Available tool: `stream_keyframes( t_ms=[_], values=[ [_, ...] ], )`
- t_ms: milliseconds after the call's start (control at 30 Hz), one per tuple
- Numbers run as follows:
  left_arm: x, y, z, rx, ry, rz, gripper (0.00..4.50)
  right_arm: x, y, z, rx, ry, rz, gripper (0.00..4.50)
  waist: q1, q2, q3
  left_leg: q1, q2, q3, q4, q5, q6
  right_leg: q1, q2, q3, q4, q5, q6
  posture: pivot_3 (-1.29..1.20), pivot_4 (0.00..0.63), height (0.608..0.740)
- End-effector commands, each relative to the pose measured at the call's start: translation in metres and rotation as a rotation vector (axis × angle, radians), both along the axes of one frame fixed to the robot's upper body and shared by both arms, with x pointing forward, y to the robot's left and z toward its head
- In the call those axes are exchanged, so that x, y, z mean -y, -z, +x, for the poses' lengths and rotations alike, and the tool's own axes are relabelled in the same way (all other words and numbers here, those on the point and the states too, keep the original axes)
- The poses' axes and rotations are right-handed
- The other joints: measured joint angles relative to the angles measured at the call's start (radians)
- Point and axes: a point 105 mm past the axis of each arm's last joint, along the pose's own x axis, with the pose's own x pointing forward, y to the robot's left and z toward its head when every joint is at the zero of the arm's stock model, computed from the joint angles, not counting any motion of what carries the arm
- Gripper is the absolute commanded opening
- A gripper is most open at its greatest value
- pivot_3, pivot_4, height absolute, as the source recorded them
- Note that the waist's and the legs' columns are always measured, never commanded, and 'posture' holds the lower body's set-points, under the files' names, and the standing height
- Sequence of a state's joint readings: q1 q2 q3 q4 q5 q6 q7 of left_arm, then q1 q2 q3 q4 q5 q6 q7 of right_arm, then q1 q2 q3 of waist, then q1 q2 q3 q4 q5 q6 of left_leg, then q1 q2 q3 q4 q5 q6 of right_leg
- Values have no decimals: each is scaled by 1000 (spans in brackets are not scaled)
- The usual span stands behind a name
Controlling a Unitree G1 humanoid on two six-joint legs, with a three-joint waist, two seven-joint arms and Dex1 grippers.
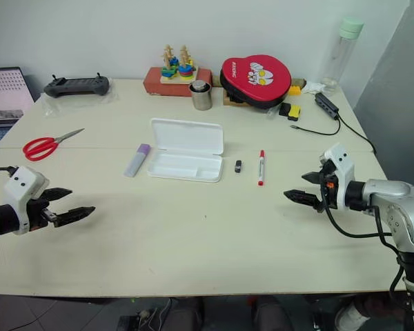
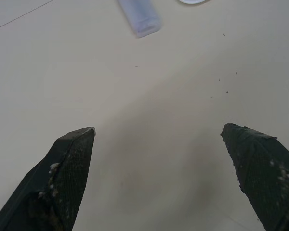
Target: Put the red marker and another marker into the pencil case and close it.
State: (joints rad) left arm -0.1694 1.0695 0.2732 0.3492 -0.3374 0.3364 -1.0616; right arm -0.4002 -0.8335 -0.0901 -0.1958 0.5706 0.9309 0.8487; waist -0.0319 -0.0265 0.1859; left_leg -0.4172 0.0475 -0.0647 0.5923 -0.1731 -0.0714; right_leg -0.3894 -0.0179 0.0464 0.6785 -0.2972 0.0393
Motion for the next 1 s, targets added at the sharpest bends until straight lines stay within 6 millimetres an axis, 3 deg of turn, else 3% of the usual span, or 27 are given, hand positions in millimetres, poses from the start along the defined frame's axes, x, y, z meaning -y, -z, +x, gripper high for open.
stream_keyframes(
  t_ms=[33,300,833,1000],
  values=[
    [5,-16,0,31,43,4,4500,1,-9,0,42,-2,-10,4484,-1,0,0,0,0,0,0,0,0,0,0,0,0,0,0,0,150,740],
    [10,1,3,-3,61,-5,4500,1,0,3,31,27,-1,4484,0,0,0,0,0,1,0,0,0,0,0,0,0,1,2,0,150,740],
    [7,-3,3,-6,86,-27,4500,-5,5,2,20,38,17,4484,-1,0,0,0,0,1,0,0,0,0,0,0,0,1,2,0,150,740],
    [9,-4,5,-4,95,-36,4500,-13,-3,10,59,20,31,4484,-1,0,0,0,0,1,0,0,0,0,0,0,1,1,2,0,150,740]
  ],
)
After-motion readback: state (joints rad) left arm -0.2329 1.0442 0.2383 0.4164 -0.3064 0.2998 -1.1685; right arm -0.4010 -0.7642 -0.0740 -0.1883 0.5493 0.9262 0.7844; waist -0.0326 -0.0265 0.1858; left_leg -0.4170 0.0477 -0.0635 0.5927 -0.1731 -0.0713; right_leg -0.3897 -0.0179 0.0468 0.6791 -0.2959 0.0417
